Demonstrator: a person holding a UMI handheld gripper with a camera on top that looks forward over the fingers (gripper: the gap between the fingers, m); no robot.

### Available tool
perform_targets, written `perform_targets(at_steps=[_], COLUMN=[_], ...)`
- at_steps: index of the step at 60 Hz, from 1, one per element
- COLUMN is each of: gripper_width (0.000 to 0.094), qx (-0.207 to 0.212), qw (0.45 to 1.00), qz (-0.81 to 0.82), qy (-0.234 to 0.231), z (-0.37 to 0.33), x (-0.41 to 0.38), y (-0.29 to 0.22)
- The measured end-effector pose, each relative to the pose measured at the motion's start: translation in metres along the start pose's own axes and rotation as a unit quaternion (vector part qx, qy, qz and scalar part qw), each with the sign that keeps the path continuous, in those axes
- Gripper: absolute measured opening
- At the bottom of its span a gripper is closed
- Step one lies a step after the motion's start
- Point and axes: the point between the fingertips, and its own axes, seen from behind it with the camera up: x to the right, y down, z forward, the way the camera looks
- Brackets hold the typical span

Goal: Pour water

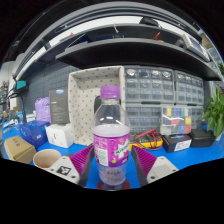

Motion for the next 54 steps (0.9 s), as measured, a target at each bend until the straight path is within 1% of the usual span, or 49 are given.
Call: perform_targets(at_steps=[1,7,13,18,26,32,42,54], gripper_width=[0.0809,0.0856,0.0846,0.0847,0.0848,0.0848,0.0849,0.0848], qx=[-0.001,0.003,-0.006,-0.013,-0.012,-0.032,-0.045,-0.032], qw=[1.000,1.000,0.999,0.999,0.998,0.998,0.997,0.996], qz=[0.001,0.008,0.017,0.030,0.049,0.043,0.022,0.022], qy=[0.002,0.016,0.033,0.034,0.030,0.043,0.066,0.079], z=[-0.002,-0.020,-0.053,-0.085,-0.137,-0.166,-0.196,-0.214], x=[0.001,0.004,0.006,-0.004,-0.026,-0.035,-0.042,-0.041], y=[0.000,-0.005,0.001,0.010,0.018,0.030,0.036,0.022])
